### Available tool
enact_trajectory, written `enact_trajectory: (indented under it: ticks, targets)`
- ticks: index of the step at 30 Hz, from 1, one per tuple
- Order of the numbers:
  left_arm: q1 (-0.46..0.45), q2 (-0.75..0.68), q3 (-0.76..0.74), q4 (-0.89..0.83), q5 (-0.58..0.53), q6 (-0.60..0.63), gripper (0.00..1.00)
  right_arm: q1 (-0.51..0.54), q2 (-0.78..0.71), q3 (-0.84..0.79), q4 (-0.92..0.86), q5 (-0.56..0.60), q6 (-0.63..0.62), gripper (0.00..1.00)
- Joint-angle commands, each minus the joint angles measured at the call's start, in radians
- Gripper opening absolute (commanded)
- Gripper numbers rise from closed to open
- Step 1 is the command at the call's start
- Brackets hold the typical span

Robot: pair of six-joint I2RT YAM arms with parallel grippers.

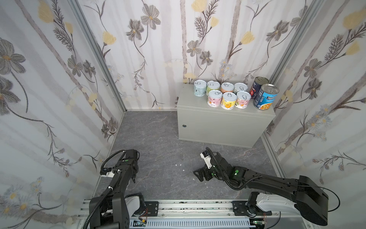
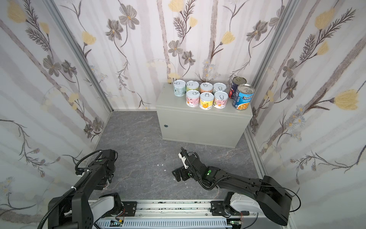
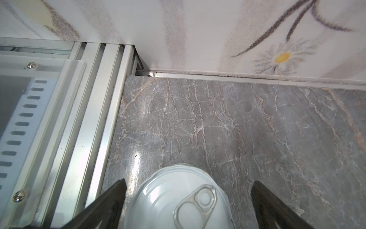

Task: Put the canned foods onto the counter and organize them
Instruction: 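Close the left gripper around the top of the floor can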

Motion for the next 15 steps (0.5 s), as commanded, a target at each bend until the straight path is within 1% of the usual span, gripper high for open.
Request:
enact_trajectory:
  ticks: [1,7,13,15]
  targets:
    - [0.003,0.026,0.009,0.026,-0.008,0.002,1.00,0.001,0.006,0.002,0.037,0.006,-0.001,1.00]
    - [0.006,0.068,0.022,0.055,0.013,0.022,1.00,0.001,0.027,0.013,0.037,0.004,-0.008,1.00]
    - [0.019,0.136,0.017,0.105,0.098,0.042,1.00,0.001,0.055,0.028,0.048,0.006,-0.017,1.00]
    - [0.022,0.182,0.018,0.116,0.118,0.042,1.00,0.001,0.069,0.033,0.055,0.003,-0.018,1.00]
